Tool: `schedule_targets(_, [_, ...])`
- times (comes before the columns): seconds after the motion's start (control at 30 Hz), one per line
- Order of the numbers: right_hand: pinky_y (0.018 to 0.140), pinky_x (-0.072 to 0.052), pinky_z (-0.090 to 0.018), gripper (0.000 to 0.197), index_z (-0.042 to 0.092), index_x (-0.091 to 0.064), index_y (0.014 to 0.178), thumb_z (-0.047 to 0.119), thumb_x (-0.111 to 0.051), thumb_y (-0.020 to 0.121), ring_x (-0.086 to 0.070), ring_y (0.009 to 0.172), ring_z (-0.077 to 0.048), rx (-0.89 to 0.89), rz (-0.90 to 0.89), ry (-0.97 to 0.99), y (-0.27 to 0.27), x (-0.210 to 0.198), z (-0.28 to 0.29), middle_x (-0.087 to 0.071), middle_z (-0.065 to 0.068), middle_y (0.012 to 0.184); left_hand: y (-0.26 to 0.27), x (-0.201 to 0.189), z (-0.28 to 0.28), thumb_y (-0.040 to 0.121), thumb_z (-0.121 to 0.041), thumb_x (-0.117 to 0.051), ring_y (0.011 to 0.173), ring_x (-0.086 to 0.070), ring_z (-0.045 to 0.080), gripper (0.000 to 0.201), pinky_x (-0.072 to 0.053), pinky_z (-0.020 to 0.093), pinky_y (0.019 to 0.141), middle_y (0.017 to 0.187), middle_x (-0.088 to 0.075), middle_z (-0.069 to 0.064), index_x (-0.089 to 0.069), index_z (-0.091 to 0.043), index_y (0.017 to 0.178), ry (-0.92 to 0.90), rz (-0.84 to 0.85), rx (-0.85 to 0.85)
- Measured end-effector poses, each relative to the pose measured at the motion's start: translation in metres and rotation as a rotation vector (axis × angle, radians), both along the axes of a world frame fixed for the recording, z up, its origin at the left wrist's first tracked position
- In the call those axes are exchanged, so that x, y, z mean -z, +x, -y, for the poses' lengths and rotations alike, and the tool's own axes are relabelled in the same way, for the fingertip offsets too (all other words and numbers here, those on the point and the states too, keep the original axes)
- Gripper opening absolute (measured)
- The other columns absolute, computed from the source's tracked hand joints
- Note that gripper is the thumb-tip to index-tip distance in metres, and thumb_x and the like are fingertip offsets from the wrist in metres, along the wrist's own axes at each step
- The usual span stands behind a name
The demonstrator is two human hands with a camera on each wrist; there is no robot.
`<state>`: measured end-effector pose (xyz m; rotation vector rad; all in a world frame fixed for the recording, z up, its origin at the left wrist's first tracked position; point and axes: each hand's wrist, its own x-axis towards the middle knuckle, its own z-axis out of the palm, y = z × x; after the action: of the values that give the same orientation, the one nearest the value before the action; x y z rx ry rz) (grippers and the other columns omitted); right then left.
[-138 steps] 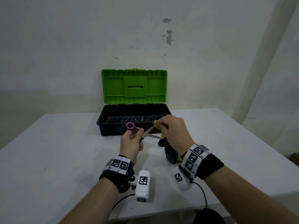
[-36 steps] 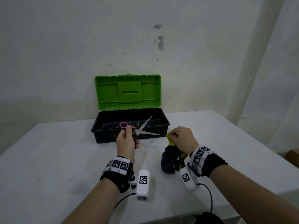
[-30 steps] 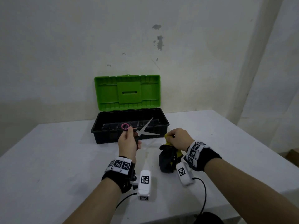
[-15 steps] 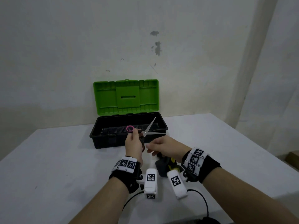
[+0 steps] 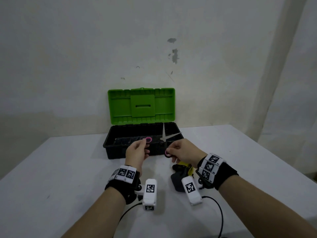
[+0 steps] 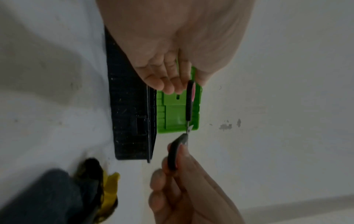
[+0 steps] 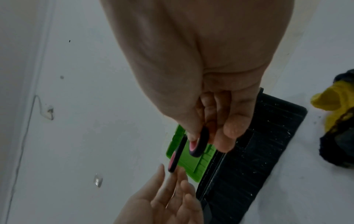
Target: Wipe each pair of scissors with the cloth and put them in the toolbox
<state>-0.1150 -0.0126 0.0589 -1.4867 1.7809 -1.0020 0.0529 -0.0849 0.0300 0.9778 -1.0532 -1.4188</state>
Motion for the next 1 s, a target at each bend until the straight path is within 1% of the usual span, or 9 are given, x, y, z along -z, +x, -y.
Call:
schedule_targets(0.1, [0.057,-0.052,-0.023,0.016,0.009,-0.068,0.093,0.021,-0.058,0.096,-0.060,0.056,-0.012,0.000,-0.064,0.001,0.002,-0.001,0.001,-0.069,-0.010,0.071,0.012,0.002,0.004,0.097,-0.010,-0.060,0.069,-0.059,0.013,0.014,-0.051,0.023,0.062,0.092,-0.070,0.006,-0.070,-0.012,0.107,-0.049,0.099,0.080])
schedule_targets(0.27, [0.058,-0.054,-0.024,0.014,0.009,-0.067,0.093,0.021,-0.060,0.095,-0.062,0.055,-0.014,0.069,-0.111,-0.060,0.012,-0.002,0.008,-0.072,-0.011,0.072,0.016,0.004,0.001,0.092,-0.008,-0.066,0.068,-0.064,0.010,0.013,-0.052,0.019,0.064,0.085,-0.073,0.005,-0.072,-0.003,0.103,-0.021,0.203,0.287])
schedule_targets(0.4, [0.055,-0.052,-0.021,0.012,0.010,-0.066,0.091,0.021,-0.062,0.093,-0.061,0.047,-0.009,0.112,-0.100,-0.079,0.022,0.002,0.012,-0.070,-0.008,0.067,0.010,0.007,-0.006,0.092,-0.005,-0.066,0.070,-0.063,0.012,0.005,-0.052,0.020,0.066,0.082,-0.072,0.005,-0.071,-0.006,0.094,0.021,0.146,0.277])
schedule_targets(0.47, [0.051,-0.049,-0.018,0.010,0.010,-0.066,0.093,0.020,-0.063,0.093,-0.060,0.045,-0.007,0.135,-0.085,-0.093,0.024,0.003,0.012,-0.067,-0.005,0.066,0.005,0.011,-0.012,0.092,-0.006,-0.067,0.071,-0.063,0.012,0.005,-0.053,0.022,0.069,0.082,-0.073,0.006,-0.071,-0.004,0.095,0.033,0.116,0.261])
schedule_targets(0.53, [0.050,-0.051,-0.020,0.009,0.009,-0.063,0.093,0.017,-0.066,0.091,-0.061,0.046,-0.009,0.152,-0.036,-0.135,0.025,0.003,0.009,-0.067,-0.007,0.067,0.002,0.014,-0.017,0.092,-0.008,-0.067,0.071,-0.063,0.012,0.010,-0.053,0.023,0.070,0.085,-0.074,0.007,-0.070,-0.002,0.099,0.030,0.096,0.247])
schedule_targets(0.63, [0.049,-0.053,-0.026,0.017,0.008,-0.055,0.088,0.013,-0.071,0.085,-0.064,0.048,-0.015,0.224,0.021,-0.248,0.024,0.005,0.003,-0.069,-0.014,0.070,-0.001,0.017,-0.021,0.092,-0.012,-0.069,0.071,-0.065,0.011,0.014,-0.054,0.022,0.070,0.089,-0.075,0.008,-0.070,-0.001,0.101,0.029,0.093,0.230])
schedule_targets(0.77, [0.057,-0.053,-0.020,0.022,0.013,-0.071,0.070,0.032,-0.075,0.080,-0.064,0.055,-0.009,0.233,-0.175,-0.235,0.023,0.010,-0.004,-0.069,0.000,0.060,-0.008,0.023,-0.031,0.090,-0.016,-0.071,0.073,-0.068,0.011,0.019,-0.055,0.020,0.067,0.092,-0.076,0.010,-0.069,-0.001,0.102,-0.009,0.175,0.234])
schedule_targets(0.9, [0.049,-0.040,-0.009,0.024,0.015,-0.076,0.071,0.039,-0.077,0.078,-0.058,0.057,-0.002,0.229,-0.208,-0.194,0.023,0.012,-0.006,-0.066,0.006,0.061,-0.010,0.019,-0.032,0.089,-0.011,-0.072,0.066,-0.067,0.008,0.017,-0.053,0.016,0.062,0.088,-0.075,0.010,-0.067,0.002,0.099,-0.081,0.256,0.244])
schedule_targets(1.0, [0.047,-0.037,-0.010,0.024,0.013,-0.076,0.073,0.037,-0.078,0.077,-0.056,0.058,0.000,0.246,-0.219,-0.173,0.025,0.003,0.004,-0.067,0.004,0.065,-0.006,0.008,-0.026,0.088,-0.009,-0.073,0.061,-0.065,0.007,0.012,-0.050,0.017,0.058,0.078,-0.072,0.007,-0.063,-0.002,0.089,-0.167,0.330,0.235])
